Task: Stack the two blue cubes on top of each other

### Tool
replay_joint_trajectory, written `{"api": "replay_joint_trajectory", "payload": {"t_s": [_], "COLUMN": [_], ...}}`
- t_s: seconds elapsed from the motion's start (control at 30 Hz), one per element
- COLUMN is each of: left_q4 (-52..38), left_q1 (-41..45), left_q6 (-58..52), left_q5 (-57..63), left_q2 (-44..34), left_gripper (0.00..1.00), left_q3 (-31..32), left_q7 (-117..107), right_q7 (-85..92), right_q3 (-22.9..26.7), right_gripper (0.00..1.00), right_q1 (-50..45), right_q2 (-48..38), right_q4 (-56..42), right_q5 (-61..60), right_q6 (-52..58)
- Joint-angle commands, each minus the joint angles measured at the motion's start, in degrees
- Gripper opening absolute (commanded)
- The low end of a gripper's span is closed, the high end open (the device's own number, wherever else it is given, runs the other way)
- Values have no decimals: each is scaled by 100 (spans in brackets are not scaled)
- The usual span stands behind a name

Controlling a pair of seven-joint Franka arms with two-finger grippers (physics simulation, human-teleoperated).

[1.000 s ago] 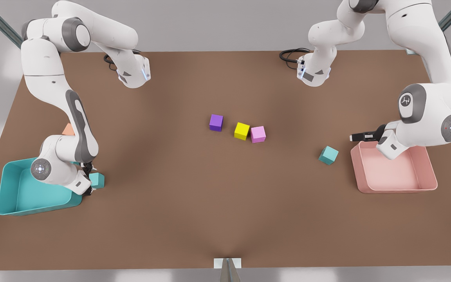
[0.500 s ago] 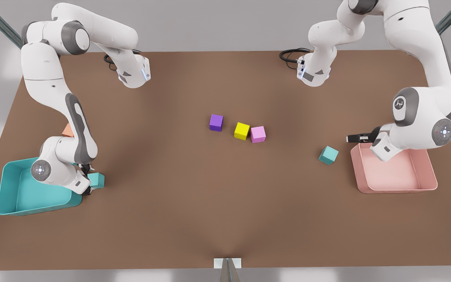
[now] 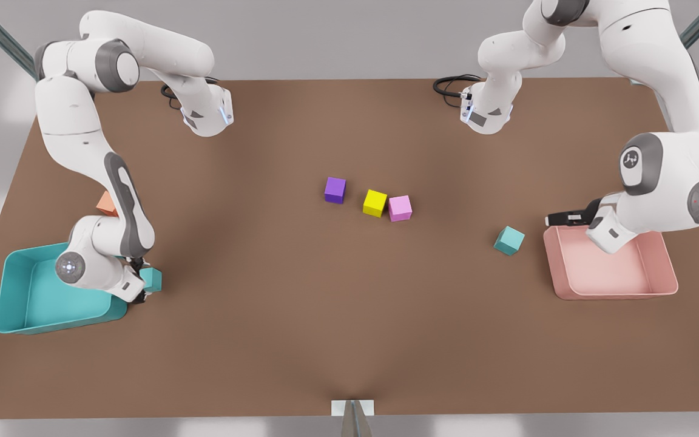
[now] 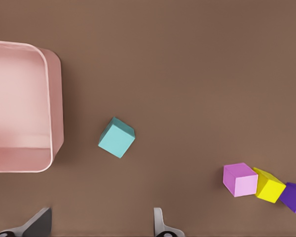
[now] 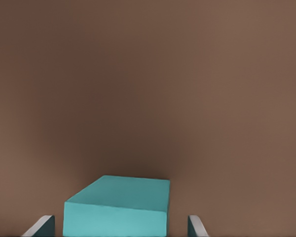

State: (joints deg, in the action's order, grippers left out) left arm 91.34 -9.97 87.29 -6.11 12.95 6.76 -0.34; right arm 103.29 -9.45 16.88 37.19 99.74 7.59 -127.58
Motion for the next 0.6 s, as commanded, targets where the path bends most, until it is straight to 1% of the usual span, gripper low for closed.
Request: {"api": "replay_joint_trajectory", "payload": {"t_s": [0.0, 0.3, 0.33, 0.37, 0.4, 0.43, 0.47, 0.5, 0.53, 0.57], "left_q4": [-11, 24, 15, 15, 42, 95, 209, 577, 1473, 1887], "left_q1": [-31, -49, -22, -31, -31, -23, 30, 197, 329, 347], "left_q6": [-20, -72, -98, -90, -107, -125, -11, 471, 1517, 2063], "left_q5": [-4, 14, 22, 22, 22, 22, 31, 31, 22, 5], "left_q2": [32, 67, 32, 41, 41, 41, 23, -20, -284, -276], "left_gripper": [100, 100, 100, 100, 100, 100, 100, 100, 100, 100], "left_q3": [1, 1, 9, 9, 18, 53, 45, 45, 45, 36], "left_q7": [-124, -133, -142, -247, -283, -528, -634, -958, -2364, -2980], "right_q7": [-2, -134, -143, -143, -134, -134, -143, -152, -160, -222], "right_q3": [14, 22, 22, 23, 31, 31, 22, 22, 22, 14], "right_gripper": [100, 99, 92, 83, 69, 61, 58, 57, 56, 56], "right_q1": [0, 0, 0, 0, 0, -1, -9, 0, 0, 0], "right_q2": [61, 237, 263, 263, 263, 254, 254, 263, 263, 254], "right_q4": [2, -42, -51, -51, -69, -69, -86, -183, -200, -218], "right_q5": [-3, -3, -3, 6, 6, 14, 6, -38, -64, -152], "right_q6": [-161, -241, -241, -241, -232, -223, -214, -188, -188, -162]}}
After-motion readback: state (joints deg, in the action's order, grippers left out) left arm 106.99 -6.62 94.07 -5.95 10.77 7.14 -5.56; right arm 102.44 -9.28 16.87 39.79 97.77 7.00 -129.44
